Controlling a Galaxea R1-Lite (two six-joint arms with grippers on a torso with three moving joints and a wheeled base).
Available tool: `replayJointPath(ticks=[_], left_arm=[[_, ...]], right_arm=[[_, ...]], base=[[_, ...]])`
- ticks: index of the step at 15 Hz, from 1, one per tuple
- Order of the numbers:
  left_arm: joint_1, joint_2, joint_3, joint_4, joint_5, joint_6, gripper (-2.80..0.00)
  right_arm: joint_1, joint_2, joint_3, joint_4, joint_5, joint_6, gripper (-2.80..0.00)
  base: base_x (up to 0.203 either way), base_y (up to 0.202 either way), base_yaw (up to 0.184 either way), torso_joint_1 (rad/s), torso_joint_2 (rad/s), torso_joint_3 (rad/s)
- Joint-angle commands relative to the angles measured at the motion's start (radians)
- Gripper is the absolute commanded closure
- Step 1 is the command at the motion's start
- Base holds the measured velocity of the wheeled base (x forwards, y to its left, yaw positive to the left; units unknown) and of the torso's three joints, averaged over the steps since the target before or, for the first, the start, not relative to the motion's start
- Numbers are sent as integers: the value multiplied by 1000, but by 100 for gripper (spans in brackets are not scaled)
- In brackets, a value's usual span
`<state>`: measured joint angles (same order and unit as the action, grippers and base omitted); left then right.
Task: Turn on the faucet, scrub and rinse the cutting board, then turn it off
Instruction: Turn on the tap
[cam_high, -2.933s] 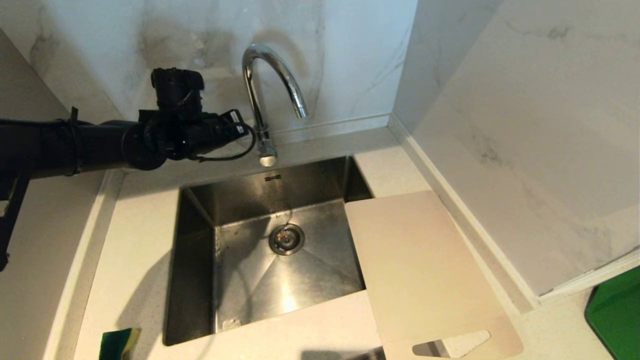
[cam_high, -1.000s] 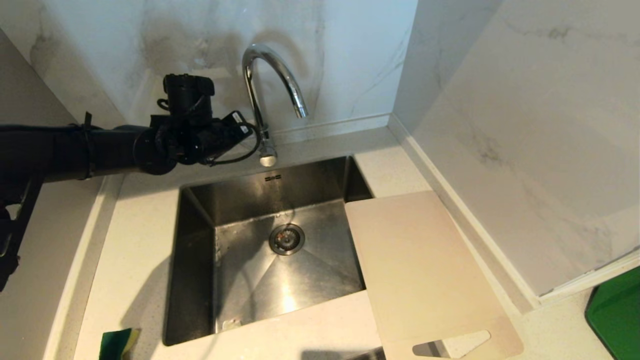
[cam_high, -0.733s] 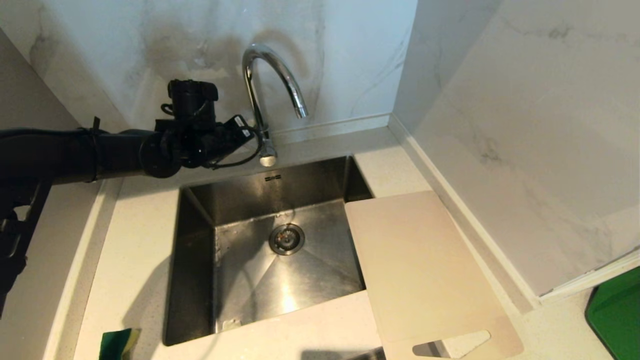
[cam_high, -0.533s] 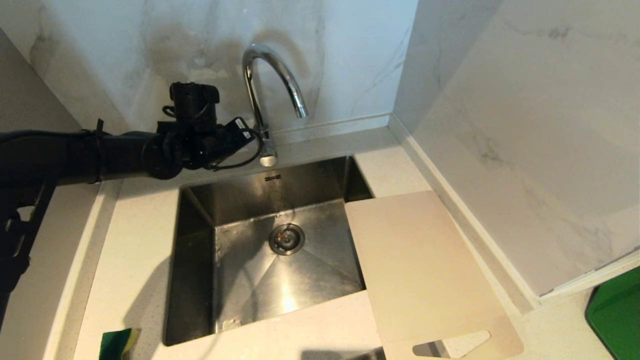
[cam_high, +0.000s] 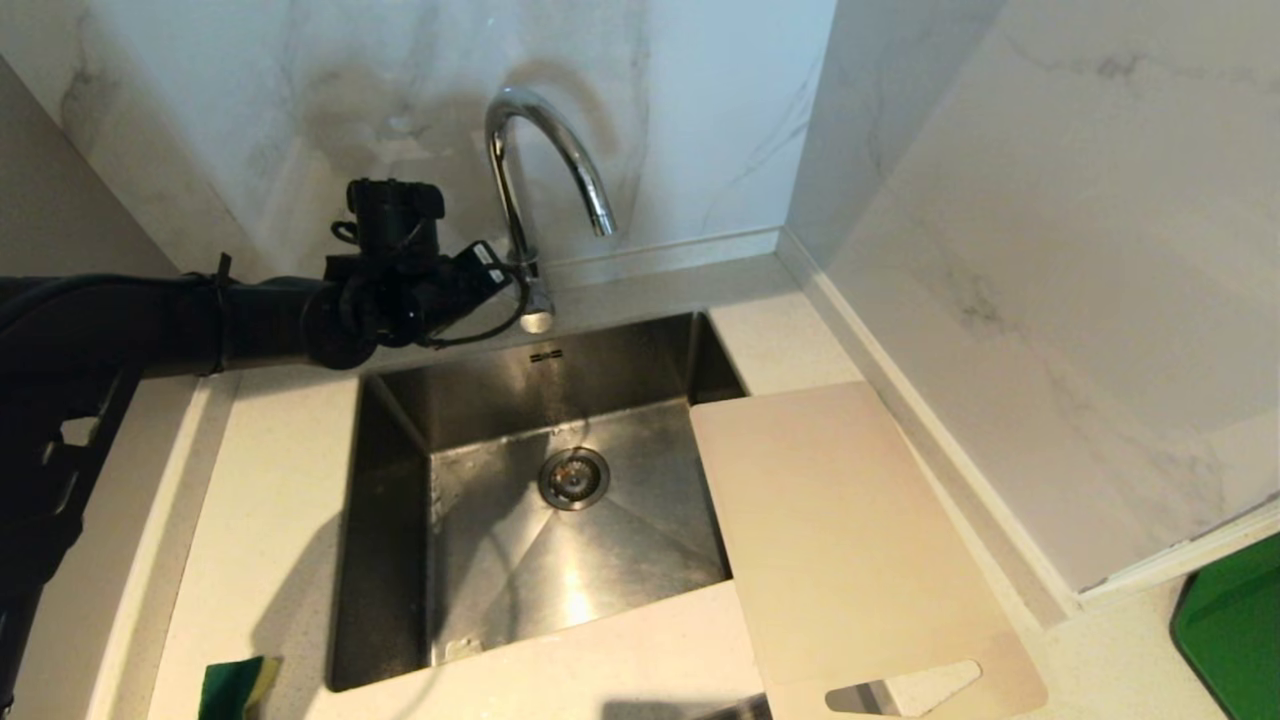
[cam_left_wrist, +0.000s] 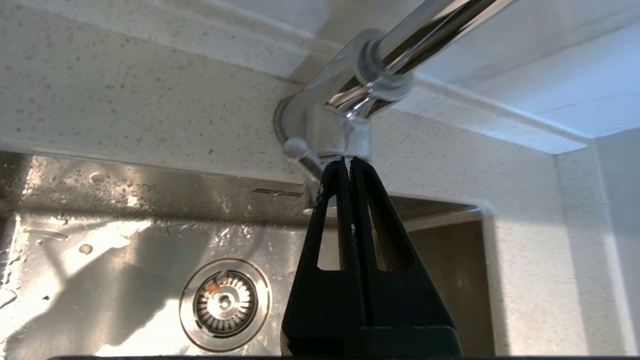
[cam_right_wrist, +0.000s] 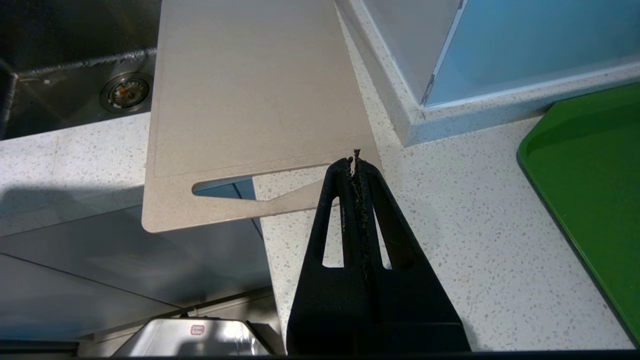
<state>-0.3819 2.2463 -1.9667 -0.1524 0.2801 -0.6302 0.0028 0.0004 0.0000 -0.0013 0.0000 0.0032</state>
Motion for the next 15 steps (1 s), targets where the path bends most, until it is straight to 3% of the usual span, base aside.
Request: replayJointPath(ticks=[1, 15], left_arm=[[0, 17, -1, -15, 8, 0, 0], [16, 56, 0, -28, 10, 21, 0]], right_arm=[[0, 0, 0, 0, 0, 0, 0], [0, 0, 0, 0, 0, 0, 0]], base=[[0, 0, 0, 0, 0, 0], [0, 0, 0, 0, 0, 0]])
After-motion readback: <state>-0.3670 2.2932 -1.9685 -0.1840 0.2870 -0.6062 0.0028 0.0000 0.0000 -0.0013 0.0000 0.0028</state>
